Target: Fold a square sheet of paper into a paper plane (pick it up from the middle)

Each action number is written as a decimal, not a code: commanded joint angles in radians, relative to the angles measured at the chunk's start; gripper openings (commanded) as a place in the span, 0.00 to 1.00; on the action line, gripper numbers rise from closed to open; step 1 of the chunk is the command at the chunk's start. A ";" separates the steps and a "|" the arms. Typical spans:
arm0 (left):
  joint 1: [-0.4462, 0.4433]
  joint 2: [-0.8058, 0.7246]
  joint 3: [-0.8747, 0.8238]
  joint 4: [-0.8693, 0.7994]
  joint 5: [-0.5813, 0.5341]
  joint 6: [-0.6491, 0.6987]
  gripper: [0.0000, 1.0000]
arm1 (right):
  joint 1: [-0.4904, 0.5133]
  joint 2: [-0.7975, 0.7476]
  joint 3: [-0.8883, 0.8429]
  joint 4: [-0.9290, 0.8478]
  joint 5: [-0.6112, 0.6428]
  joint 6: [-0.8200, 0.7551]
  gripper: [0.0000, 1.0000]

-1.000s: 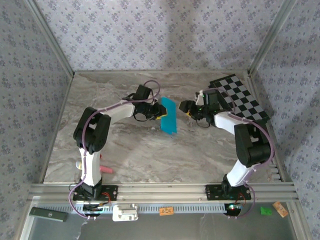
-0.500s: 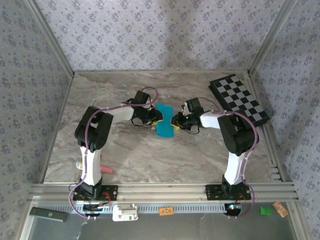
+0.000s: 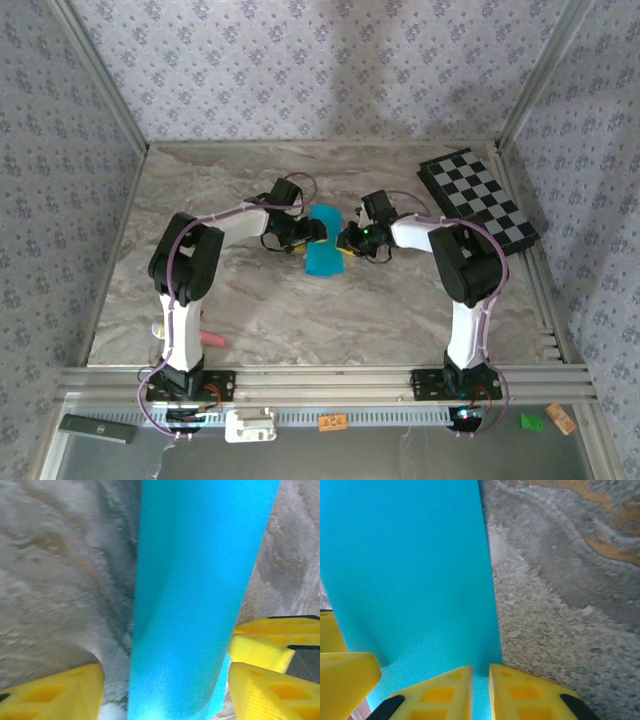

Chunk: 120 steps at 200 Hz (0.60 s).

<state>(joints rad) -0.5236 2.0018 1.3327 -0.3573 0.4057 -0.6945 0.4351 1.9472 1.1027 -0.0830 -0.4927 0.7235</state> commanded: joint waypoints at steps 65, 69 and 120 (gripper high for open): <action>-0.048 0.002 0.109 -0.201 -0.138 0.064 0.74 | 0.012 -0.003 0.013 0.002 -0.071 0.011 0.19; -0.050 0.006 0.113 -0.206 -0.143 0.064 0.74 | 0.011 -0.007 0.011 0.005 -0.073 0.013 0.19; -0.053 0.048 0.135 -0.235 -0.180 0.065 0.60 | -0.020 -0.068 -0.019 0.021 -0.064 0.018 0.21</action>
<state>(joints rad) -0.5762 2.0148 1.4345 -0.5323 0.2611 -0.6441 0.4339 1.9377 1.1023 -0.0708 -0.5468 0.7296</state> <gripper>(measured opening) 0.641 0.203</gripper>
